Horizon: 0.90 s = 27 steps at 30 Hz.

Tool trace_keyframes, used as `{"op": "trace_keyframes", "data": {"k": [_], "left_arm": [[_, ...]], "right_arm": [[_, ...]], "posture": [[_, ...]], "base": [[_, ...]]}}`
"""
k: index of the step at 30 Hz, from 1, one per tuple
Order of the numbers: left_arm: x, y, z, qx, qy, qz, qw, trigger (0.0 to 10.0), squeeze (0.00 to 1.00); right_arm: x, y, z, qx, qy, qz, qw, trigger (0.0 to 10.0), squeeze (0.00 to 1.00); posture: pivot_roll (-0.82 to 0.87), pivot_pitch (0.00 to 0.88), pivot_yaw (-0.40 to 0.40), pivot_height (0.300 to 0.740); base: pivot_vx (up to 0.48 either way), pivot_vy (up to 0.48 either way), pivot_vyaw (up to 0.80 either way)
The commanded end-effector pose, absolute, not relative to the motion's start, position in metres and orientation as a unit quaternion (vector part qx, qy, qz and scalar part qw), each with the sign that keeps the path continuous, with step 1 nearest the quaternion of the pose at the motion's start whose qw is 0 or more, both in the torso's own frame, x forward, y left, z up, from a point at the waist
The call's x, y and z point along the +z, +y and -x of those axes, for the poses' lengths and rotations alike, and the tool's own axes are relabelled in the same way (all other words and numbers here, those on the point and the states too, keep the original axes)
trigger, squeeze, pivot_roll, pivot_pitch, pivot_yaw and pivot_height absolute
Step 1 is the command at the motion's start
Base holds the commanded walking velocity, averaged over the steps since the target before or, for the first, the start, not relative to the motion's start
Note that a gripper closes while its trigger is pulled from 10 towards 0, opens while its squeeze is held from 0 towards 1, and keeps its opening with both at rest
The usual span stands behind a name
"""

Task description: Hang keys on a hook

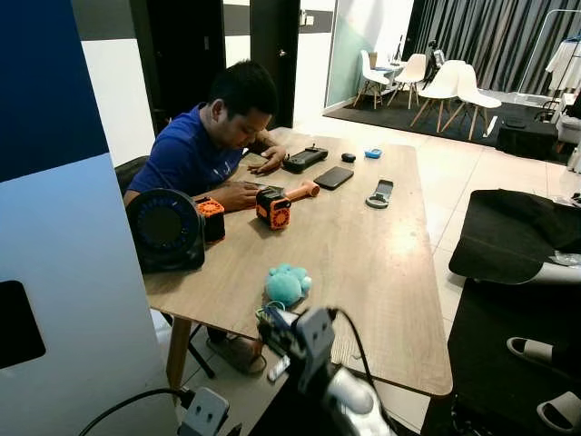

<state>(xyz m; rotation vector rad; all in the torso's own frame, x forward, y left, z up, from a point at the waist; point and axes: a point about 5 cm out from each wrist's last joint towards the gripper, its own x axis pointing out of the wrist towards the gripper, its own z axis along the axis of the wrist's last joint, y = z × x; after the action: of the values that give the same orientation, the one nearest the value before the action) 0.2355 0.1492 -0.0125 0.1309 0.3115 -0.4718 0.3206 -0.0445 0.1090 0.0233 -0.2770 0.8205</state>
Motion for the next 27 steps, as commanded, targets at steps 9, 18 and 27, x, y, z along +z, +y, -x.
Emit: {"op": "trace_keyframes", "data": {"k": [9, 18, 27], "left_arm": [[-0.017, 0.151, -0.231, -0.240, 0.164, -0.074, 0.954, 10.0, 0.00], [-0.017, 0.152, -0.231, -0.241, 0.164, -0.078, 0.953, 10.0, 0.00], [-0.032, 0.178, -0.225, -0.173, 0.226, -0.125, 0.951, 10.0, 0.00]], "right_arm": [[0.154, -0.026, -0.325, 0.425, -0.228, -0.038, 0.875, 0.0, 0.00], [0.165, -0.022, -0.322, 0.446, -0.249, -0.048, 0.858, 0.0, 0.00], [0.142, -0.023, -0.314, 0.501, -0.160, -0.101, 0.844, 0.0, 0.00]], "posture": [[0.08, 0.064, -0.018, 0.740], [0.08, 0.060, -0.017, 0.740], [0.08, 0.055, -0.009, 0.740]], "base": [[0.000, 0.000, 0.00], [0.000, 0.000, 0.00], [0.000, 0.000, 0.00]]}}
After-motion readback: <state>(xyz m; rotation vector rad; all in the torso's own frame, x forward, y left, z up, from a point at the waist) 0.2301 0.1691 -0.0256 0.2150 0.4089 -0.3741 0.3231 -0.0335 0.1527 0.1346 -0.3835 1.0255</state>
